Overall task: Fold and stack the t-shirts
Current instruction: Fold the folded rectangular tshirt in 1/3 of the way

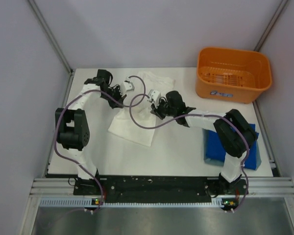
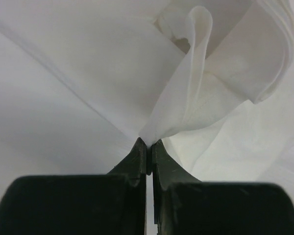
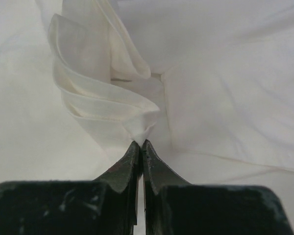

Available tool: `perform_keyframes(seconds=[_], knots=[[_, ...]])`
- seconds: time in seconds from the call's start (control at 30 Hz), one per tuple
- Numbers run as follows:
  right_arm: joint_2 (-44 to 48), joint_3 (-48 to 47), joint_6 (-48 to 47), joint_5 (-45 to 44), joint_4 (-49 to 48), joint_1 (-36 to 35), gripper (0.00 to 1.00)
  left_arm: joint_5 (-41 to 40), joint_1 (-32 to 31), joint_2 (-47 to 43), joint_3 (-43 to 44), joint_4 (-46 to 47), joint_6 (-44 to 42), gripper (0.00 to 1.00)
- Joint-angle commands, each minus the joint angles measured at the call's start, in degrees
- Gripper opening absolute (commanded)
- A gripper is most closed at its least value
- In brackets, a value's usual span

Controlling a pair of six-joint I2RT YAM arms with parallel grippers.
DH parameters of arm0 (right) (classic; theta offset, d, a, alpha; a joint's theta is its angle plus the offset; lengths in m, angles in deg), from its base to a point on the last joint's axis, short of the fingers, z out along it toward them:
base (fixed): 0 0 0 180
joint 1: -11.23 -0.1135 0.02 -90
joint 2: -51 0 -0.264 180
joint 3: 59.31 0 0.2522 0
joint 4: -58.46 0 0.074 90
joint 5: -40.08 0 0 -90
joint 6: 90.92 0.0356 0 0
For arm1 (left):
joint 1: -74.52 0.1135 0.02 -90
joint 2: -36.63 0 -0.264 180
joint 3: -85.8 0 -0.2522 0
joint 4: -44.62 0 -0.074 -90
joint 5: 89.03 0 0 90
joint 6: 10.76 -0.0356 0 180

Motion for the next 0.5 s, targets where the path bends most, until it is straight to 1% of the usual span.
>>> perform_keyframes(seconds=[0.0, 0.13, 0.23, 0.3, 0.33, 0.4, 0.43, 0.47], knots=[[-1.28, -4.43, 4.95, -1.22, 3.48, 1.85, 0.00, -2.58, 0.02, 2.89, 4.51, 2.48, 7.32, 0.00], [-3.74, -6.98, 6.55, -4.47, 7.78, 2.91, 0.00, -3.55, -0.95, 5.62, 5.56, 4.15, 8.29, 0.00], [-5.32, -8.39, 8.30, -4.66, 9.81, 3.35, 0.00, -6.44, -2.61, 8.08, 6.35, 3.71, 8.90, 0.08], [-6.20, -8.92, 10.58, -4.57, 9.99, 3.96, 0.00, -7.86, -3.06, 9.05, 6.62, 5.03, 10.57, 0.13], [-6.64, -9.27, 12.16, -4.74, 10.07, 4.57, 0.00, -8.30, -3.06, 9.40, 6.71, 6.16, 11.62, 0.19], [-8.04, -10.06, 15.58, -5.01, 10.34, 5.98, 0.00, -10.57, -3.06, 9.67, 6.97, 8.89, 13.90, 0.20], [-8.66, -10.41, 17.34, -5.18, 10.42, 6.60, 0.02, -12.06, -3.06, 9.76, 7.41, 10.12, 15.65, 0.23], [-9.45, -11.02, 18.49, -5.62, 10.51, 7.30, 0.04, -13.47, -3.06, 10.28, 8.45, 10.39, 16.89, 0.29]])
